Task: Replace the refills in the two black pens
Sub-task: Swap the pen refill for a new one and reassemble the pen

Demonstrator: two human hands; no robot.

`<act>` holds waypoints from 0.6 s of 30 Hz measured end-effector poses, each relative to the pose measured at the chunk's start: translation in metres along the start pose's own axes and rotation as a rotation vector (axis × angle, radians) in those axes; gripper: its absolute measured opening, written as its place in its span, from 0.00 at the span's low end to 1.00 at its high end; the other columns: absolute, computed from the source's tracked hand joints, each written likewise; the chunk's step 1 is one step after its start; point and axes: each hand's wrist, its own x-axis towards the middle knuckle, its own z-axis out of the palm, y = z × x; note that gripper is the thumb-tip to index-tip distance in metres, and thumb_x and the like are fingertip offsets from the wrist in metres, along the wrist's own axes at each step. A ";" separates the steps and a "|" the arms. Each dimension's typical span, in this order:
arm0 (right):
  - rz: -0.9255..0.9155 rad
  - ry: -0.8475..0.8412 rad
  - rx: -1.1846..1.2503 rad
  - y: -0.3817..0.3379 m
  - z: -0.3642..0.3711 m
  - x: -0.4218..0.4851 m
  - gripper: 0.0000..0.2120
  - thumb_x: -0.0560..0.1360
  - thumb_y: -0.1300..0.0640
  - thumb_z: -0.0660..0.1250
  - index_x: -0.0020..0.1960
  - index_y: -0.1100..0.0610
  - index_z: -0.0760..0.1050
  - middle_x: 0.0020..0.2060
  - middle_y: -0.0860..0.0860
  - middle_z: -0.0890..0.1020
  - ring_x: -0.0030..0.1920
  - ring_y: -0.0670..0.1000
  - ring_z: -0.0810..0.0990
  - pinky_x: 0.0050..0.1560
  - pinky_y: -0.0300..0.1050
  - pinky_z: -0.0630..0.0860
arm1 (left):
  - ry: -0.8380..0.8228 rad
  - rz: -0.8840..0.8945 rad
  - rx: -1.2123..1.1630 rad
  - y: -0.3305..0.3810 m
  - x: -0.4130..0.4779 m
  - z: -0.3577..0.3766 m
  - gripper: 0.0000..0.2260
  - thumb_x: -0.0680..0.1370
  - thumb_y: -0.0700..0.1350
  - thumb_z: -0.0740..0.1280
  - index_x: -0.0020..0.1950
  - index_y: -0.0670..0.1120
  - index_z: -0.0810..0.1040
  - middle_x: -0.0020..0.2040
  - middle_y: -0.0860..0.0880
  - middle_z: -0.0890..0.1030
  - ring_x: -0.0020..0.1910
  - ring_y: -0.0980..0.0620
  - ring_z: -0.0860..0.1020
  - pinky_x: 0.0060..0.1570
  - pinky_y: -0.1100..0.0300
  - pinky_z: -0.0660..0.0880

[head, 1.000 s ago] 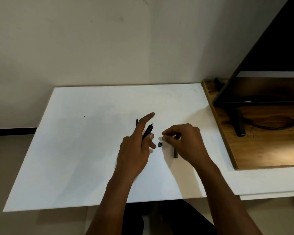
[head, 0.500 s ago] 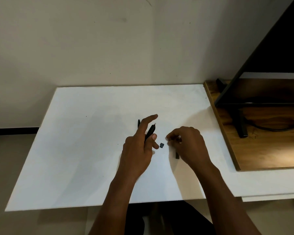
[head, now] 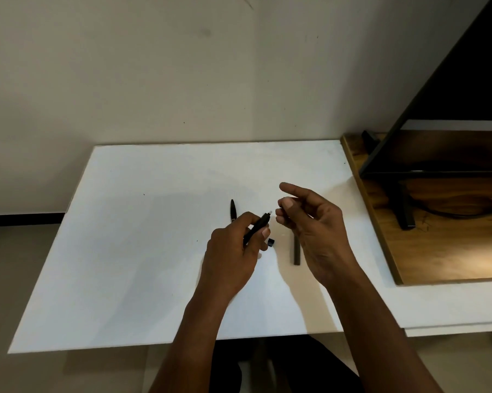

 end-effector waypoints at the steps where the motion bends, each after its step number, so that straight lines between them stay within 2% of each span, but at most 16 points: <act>1: 0.007 -0.006 0.010 0.001 0.001 0.000 0.09 0.78 0.60 0.70 0.57 0.56 0.84 0.45 0.51 0.86 0.47 0.53 0.85 0.51 0.44 0.82 | 0.002 0.001 0.002 0.001 0.000 0.000 0.06 0.81 0.54 0.65 0.54 0.54 0.79 0.35 0.59 0.85 0.27 0.65 0.80 0.36 0.59 0.81; 5: 0.012 -0.003 -0.058 0.003 0.003 -0.001 0.07 0.77 0.59 0.71 0.54 0.55 0.85 0.48 0.51 0.87 0.49 0.52 0.86 0.52 0.48 0.82 | 0.010 0.005 0.004 0.003 0.000 0.000 0.08 0.80 0.55 0.65 0.54 0.54 0.80 0.36 0.57 0.86 0.25 0.64 0.79 0.34 0.59 0.80; 8: 0.003 -0.003 -0.103 0.004 0.004 -0.001 0.06 0.77 0.59 0.71 0.53 0.56 0.85 0.47 0.52 0.88 0.48 0.52 0.86 0.50 0.45 0.82 | 0.015 0.001 0.001 0.004 0.000 -0.001 0.09 0.80 0.56 0.65 0.55 0.53 0.80 0.37 0.56 0.86 0.25 0.64 0.79 0.35 0.59 0.81; 12: -0.013 -0.020 -0.120 0.003 0.004 -0.003 0.06 0.77 0.60 0.72 0.53 0.58 0.84 0.46 0.54 0.88 0.48 0.52 0.87 0.49 0.43 0.82 | 0.017 0.000 -0.007 0.004 0.000 -0.001 0.11 0.80 0.56 0.65 0.56 0.53 0.80 0.37 0.56 0.86 0.26 0.64 0.80 0.33 0.64 0.77; 18: 0.001 -0.057 -0.140 0.002 0.003 -0.002 0.06 0.76 0.60 0.72 0.52 0.56 0.85 0.45 0.52 0.88 0.49 0.52 0.87 0.49 0.42 0.80 | 0.030 -0.004 -0.003 0.002 0.000 -0.003 0.10 0.80 0.57 0.65 0.56 0.56 0.81 0.35 0.58 0.85 0.32 0.63 0.83 0.35 0.56 0.83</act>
